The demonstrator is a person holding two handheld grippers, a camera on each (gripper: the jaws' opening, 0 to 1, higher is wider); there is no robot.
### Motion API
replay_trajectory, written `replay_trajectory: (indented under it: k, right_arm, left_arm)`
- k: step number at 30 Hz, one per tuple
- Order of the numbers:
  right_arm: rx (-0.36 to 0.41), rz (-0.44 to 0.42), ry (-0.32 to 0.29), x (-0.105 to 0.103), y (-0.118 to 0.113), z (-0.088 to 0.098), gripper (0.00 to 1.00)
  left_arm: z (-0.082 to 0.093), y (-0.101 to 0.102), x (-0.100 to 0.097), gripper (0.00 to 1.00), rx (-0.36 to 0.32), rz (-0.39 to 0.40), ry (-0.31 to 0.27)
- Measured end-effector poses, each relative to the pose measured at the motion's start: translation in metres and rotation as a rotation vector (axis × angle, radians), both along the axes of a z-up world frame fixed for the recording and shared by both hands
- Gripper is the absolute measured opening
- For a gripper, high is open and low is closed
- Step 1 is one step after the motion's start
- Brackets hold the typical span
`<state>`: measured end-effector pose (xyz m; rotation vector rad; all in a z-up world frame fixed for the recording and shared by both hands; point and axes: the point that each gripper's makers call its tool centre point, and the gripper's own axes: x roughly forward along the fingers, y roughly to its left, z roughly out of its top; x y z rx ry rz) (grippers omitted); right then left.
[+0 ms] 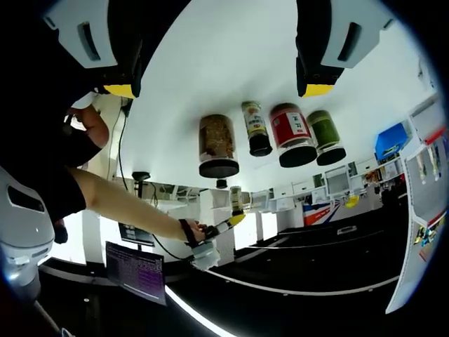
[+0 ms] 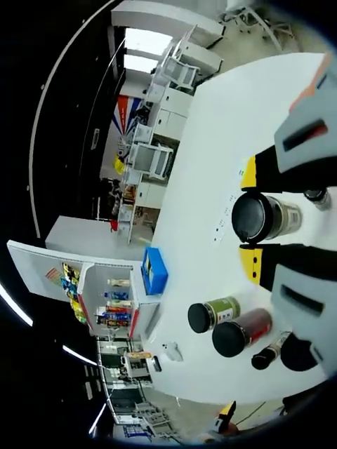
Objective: Pick up the mixed condiments and ingredients on the table and sort them into separate groups
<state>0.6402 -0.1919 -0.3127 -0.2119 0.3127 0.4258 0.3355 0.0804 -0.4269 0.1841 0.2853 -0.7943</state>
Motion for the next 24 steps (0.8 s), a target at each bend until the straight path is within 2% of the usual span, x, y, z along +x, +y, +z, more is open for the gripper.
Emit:
replay_trajectory:
  k: [6, 12, 17, 24]
  right_arm:
    - [-0.001, -0.102, -0.026, 0.000, -0.050, 0.011, 0.25]
    - [0.011, -0.188, -0.015, -0.002, -0.096, -0.006, 0.25]
    - [0.026, -0.227, 0.006, -0.001, -0.113, -0.030, 0.25]
    - [0.081, -0.235, 0.043, 0.000, -0.115, -0.063, 0.25]
  left_arm:
    - [-0.001, -0.002, 0.002, 0.90, 0.001, -0.003, 0.002]
    - [-0.003, -0.006, 0.003, 0.90, 0.003, -0.009, 0.009]
    - [-0.004, -0.010, 0.004, 0.90, 0.008, -0.016, 0.011]
    - [-0.003, -0.014, 0.003, 0.90, 0.008, -0.027, 0.013]
